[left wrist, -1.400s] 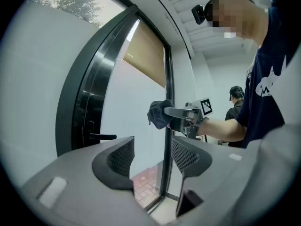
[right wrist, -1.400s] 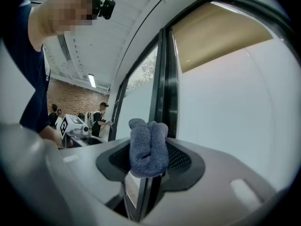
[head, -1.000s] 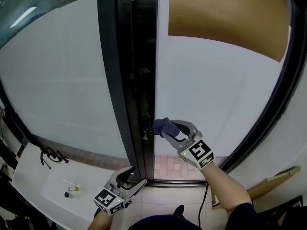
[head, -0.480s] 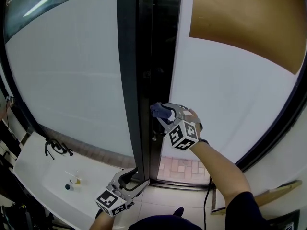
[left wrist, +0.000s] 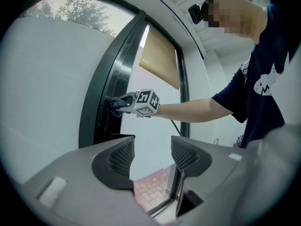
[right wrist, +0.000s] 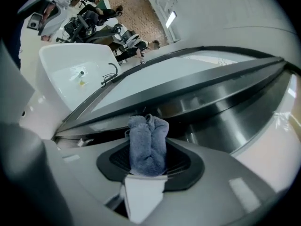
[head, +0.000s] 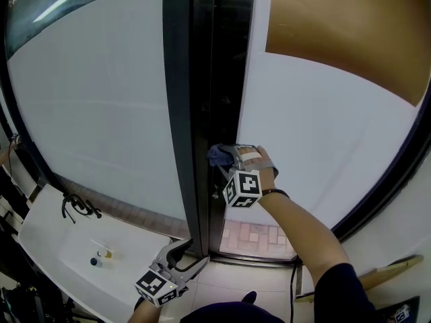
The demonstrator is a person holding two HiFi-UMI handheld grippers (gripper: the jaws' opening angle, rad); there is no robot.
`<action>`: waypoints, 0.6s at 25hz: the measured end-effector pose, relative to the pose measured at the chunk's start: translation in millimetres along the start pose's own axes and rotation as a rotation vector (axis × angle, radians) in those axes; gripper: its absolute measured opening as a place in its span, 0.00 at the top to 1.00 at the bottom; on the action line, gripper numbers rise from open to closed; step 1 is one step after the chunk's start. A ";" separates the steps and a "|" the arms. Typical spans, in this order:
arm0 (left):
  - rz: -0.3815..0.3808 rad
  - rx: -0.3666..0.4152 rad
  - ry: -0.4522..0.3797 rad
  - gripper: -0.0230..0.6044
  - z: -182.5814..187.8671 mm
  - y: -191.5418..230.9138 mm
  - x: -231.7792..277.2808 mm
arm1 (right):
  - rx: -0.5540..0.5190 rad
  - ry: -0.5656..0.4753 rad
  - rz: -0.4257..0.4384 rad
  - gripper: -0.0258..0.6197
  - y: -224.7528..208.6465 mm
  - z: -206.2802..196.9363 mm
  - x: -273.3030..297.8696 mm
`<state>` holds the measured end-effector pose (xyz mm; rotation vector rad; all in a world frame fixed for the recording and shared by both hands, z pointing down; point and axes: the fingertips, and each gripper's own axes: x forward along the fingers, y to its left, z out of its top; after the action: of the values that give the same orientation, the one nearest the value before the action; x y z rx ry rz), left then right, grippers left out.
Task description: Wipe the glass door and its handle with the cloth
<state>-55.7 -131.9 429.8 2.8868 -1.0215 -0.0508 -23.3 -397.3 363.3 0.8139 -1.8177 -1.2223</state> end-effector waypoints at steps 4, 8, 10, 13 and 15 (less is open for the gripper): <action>-0.014 -0.003 -0.002 0.58 -5.9 -3.3 3.0 | -0.030 0.021 0.004 0.71 2.7 -13.5 -8.4; -0.036 -0.005 0.013 0.58 -6.6 -11.9 10.0 | -0.050 0.070 0.003 0.71 5.1 -43.4 -26.1; -0.054 -0.006 0.014 0.58 -10.4 -15.5 14.0 | -0.045 0.114 -0.001 0.71 3.7 -67.9 -36.7; -0.079 -0.007 0.016 0.58 -13.1 -19.7 19.0 | -0.012 0.159 -0.012 0.71 -2.3 -99.6 -58.5; -0.091 -0.007 0.022 0.58 -11.1 -22.3 23.0 | -0.007 0.190 -0.027 0.71 -5.4 -119.1 -75.6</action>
<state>-23.2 -128.5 438.9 2.9187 -0.8846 -0.0277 117.6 -388.0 366.6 0.9215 -1.6531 -1.1273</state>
